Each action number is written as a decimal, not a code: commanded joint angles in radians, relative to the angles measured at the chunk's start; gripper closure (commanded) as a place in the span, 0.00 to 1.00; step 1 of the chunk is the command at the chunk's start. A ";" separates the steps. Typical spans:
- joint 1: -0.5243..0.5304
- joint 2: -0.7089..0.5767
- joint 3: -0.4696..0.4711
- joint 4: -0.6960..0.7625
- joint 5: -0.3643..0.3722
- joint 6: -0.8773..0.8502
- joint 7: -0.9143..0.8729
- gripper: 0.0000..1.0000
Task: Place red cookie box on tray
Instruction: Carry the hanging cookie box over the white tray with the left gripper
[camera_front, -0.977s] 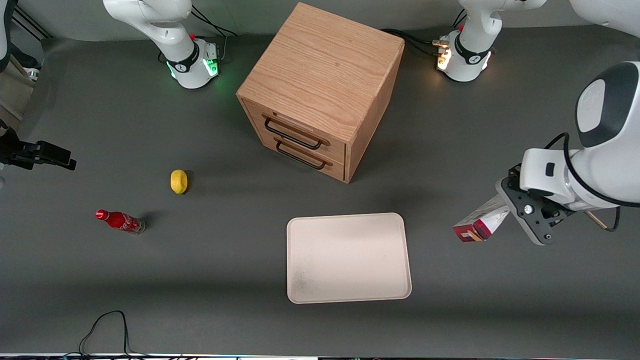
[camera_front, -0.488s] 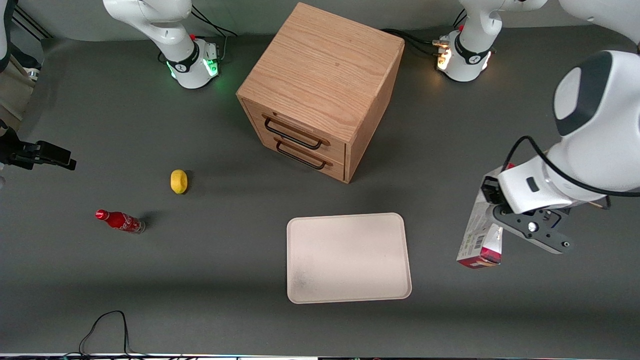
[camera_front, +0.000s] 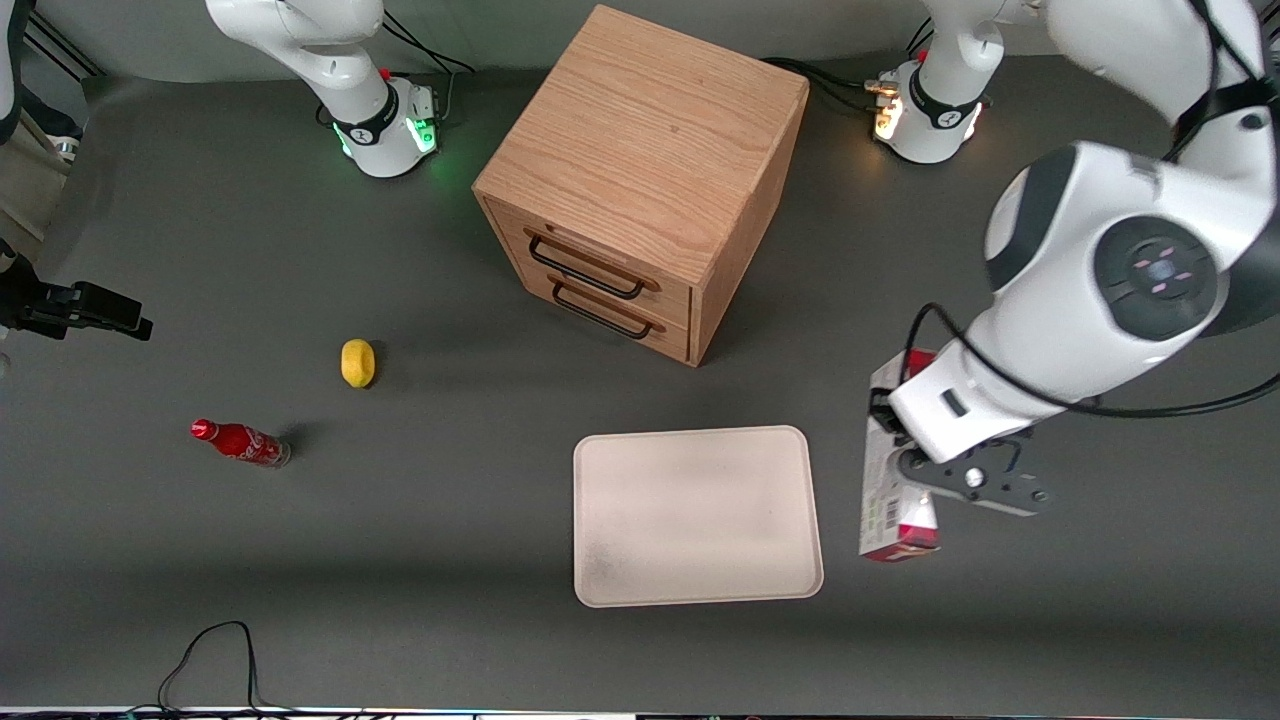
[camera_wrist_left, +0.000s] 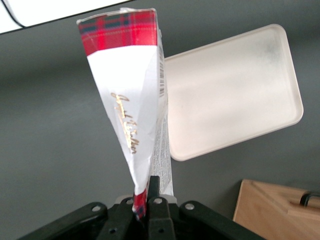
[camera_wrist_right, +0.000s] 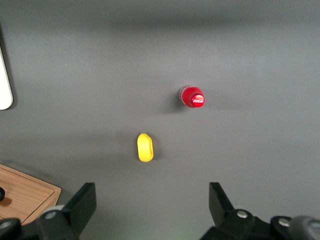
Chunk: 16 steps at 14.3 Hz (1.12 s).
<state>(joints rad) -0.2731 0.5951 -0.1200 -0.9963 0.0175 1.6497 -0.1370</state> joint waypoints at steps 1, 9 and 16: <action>-0.072 0.110 0.023 0.082 0.009 0.039 -0.099 1.00; -0.081 0.319 0.023 0.027 0.018 0.251 -0.300 1.00; -0.077 0.379 0.023 -0.015 0.018 0.337 -0.303 1.00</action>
<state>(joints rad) -0.3419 0.9856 -0.1012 -0.9896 0.0230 1.9662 -0.4125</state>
